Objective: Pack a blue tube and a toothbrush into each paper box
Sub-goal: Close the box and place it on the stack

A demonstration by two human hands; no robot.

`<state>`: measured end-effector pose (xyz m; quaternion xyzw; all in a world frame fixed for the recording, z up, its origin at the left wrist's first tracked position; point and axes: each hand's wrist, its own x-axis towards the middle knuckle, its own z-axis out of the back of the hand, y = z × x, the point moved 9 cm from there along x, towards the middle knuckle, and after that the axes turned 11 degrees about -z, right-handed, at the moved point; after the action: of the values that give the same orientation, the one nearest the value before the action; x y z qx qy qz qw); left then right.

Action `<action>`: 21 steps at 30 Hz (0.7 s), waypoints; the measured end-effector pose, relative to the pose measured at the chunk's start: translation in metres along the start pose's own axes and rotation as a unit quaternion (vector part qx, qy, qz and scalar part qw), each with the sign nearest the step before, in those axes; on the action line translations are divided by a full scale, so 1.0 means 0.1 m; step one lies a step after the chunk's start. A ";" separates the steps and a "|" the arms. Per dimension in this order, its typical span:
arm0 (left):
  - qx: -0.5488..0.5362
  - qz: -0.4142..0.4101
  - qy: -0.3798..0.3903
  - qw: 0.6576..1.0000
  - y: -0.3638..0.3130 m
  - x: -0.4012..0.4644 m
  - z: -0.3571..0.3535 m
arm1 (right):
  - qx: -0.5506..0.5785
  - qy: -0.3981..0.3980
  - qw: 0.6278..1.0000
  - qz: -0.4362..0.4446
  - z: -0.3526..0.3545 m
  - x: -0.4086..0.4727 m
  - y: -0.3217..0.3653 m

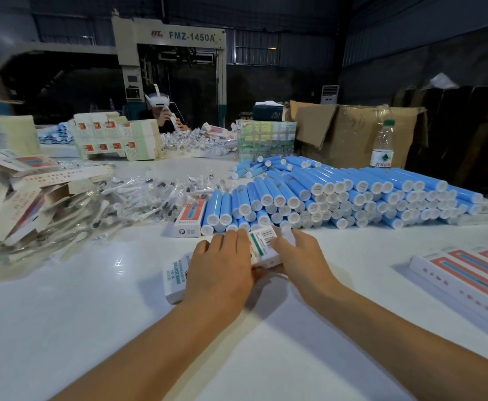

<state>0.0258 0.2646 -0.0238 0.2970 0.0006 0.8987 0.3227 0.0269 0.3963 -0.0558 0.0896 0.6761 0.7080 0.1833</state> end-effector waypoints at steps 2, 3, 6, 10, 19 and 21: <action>0.004 -0.001 0.020 1.000 -0.06 -0.01 -0.03 | -0.199 -0.046 0.975 0.087 -0.04 -0.10 0.12; 0.003 -0.005 0.026 1.000 -0.09 -0.01 -0.02 | -0.265 -0.056 0.956 0.111 -0.08 -0.14 0.15; 0.013 -0.012 0.047 0.999 -0.12 -0.01 0.02 | -0.312 -0.069 0.938 0.137 -0.15 -0.19 0.18; 0.007 -0.010 0.062 0.998 -0.16 -0.02 0.09 | -0.294 -0.055 0.944 0.141 -0.20 -0.25 0.18; -0.028 0.004 -0.012 1.000 0.02 -0.06 0.09 | 0.164 0.127 0.976 -0.070 -0.12 -0.15 0.06; -0.017 -0.009 -0.017 1.000 0.00 -0.05 0.10 | 0.163 0.121 0.977 -0.069 -0.11 -0.13 0.04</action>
<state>0.0339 0.2597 -0.0176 0.3066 -0.0179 0.8904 0.3359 0.0337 0.3809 -0.0514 -0.0148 0.8039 0.5799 0.1315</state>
